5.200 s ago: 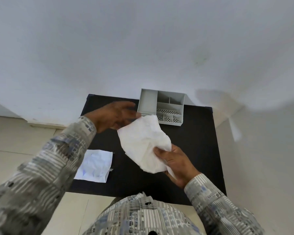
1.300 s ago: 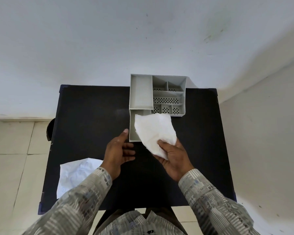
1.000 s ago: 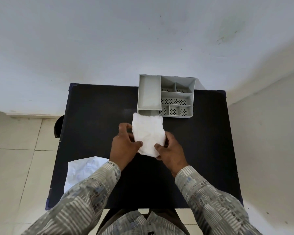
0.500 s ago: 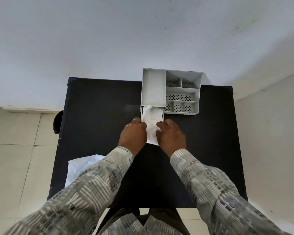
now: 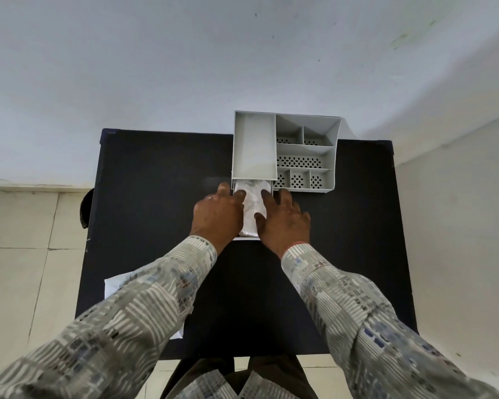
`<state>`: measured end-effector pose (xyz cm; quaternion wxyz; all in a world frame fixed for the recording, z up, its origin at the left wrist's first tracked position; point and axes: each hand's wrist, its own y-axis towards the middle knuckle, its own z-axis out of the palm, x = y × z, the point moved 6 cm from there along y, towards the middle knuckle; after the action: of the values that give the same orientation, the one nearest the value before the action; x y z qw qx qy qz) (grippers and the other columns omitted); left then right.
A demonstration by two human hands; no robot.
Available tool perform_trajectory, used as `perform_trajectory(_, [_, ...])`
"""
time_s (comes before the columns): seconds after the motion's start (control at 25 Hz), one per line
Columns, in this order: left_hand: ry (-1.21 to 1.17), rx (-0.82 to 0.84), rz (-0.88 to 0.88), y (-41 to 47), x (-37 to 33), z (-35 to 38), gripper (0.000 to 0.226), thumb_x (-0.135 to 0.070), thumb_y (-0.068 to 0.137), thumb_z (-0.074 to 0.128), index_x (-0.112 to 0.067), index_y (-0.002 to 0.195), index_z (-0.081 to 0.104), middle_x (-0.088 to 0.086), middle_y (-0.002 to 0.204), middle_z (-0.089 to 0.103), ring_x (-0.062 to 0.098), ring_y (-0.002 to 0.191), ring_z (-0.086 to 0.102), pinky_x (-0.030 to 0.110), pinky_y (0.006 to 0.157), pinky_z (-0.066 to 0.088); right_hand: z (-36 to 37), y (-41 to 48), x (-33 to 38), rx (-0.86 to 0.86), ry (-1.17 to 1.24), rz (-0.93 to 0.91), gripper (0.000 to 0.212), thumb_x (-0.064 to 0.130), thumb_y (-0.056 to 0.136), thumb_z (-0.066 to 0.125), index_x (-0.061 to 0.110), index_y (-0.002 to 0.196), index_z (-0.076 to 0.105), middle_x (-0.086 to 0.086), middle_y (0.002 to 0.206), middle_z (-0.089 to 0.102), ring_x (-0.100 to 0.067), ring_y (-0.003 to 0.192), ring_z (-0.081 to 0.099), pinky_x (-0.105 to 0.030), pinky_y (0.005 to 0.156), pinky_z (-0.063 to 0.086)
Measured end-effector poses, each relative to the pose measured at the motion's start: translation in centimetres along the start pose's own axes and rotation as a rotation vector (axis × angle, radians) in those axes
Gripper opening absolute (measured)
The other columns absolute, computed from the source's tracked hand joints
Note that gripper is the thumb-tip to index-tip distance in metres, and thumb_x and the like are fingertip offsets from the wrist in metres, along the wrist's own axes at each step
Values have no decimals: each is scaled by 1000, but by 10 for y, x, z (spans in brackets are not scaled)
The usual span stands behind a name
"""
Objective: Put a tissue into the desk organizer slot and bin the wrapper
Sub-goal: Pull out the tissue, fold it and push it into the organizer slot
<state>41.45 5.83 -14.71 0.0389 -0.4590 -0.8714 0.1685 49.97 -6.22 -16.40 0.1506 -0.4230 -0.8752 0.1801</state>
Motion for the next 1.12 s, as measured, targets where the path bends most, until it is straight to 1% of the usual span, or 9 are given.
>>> perform_trajectory(0.16, [66, 69, -7, 12, 1, 5, 60, -23, 99, 52, -27, 158, 43, 8, 109, 76, 34, 100, 74, 38, 67, 48, 1, 20, 3, 145, -116, 36, 80, 48, 98, 51, 34, 166, 13, -16, 144, 58, -40, 123, 63, -61, 106, 39])
perform_trajectory(0.36, [-38, 175, -17, 23, -8, 6, 58, -13, 93, 52, -19, 151, 47, 13, 117, 75, 40, 110, 72, 44, 80, 55, -1, 30, 9, 265, -71, 66, 86, 36, 94, 57, 33, 166, 10, -14, 137, 66, -41, 124, 65, -62, 110, 41])
perform_trajectory(0.48, [-187, 72, -54, 7, -1, 0, 55, -33, 105, 45, -23, 159, 39, 15, 119, 74, 43, 109, 71, 48, 85, 58, -15, 14, 5, 116, 12, -4, 74, 45, 101, 49, 28, 165, 15, -19, 132, 66, -41, 118, 67, -53, 100, 50])
perform_trajectory(0.56, [-174, 13, -13, -14, 3, -2, 69, -59, 104, 39, -28, 165, 28, 13, 121, 73, 40, 107, 72, 47, 84, 59, -19, -3, 2, 24, -59, -76, 65, 46, 104, 44, 26, 162, 23, -19, 127, 69, -40, 112, 70, -50, 95, 51])
perform_trajectory(0.64, [-89, 84, 59, -32, 3, 7, 93, -77, 93, 46, -31, 168, 17, 9, 128, 69, 36, 111, 71, 45, 85, 59, -8, -13, 0, 82, -141, -104, 64, 47, 106, 41, 26, 163, 24, -19, 128, 69, -40, 113, 69, -52, 98, 48])
perform_trajectory(0.72, [-6, 195, 85, -36, 5, 24, 106, -76, 87, 58, -30, 168, 11, 8, 134, 66, 34, 117, 69, 46, 90, 58, 4, -10, -2, 215, -164, -81, 67, 48, 107, 37, 30, 167, 15, -18, 134, 67, -40, 118, 67, -54, 102, 46])
perform_trajectory(0.84, [36, 180, 109, -27, 4, 24, 95, -58, 94, 62, -29, 168, 11, 7, 134, 66, 34, 117, 69, 47, 90, 59, 6, -1, -3, 277, -90, -55, 69, 50, 107, 34, 35, 168, 7, -17, 140, 64, -40, 123, 64, -54, 104, 46])
perform_trajectory(0.96, [61, 69, 181, -26, -4, 11, 85, -52, 99, 58, -34, 168, 12, 4, 123, 70, 30, 105, 73, 41, 78, 57, -5, -15, -5, 107, 32, -103, 78, 60, 103, 38, 35, 168, 2, -15, 137, 64, -37, 116, 68, -53, 98, 54])
perform_trajectory(1.12, [145, 38, 281, -30, -9, 9, 56, -48, 104, 49, -35, 157, 42, 1, 114, 74, 29, 96, 74, 37, 74, 57, 4, -34, -13, 78, -129, -146, 93, 69, 94, 50, 33, 167, 5, -10, 133, 65, -34, 110, 70, -53, 96, 50])
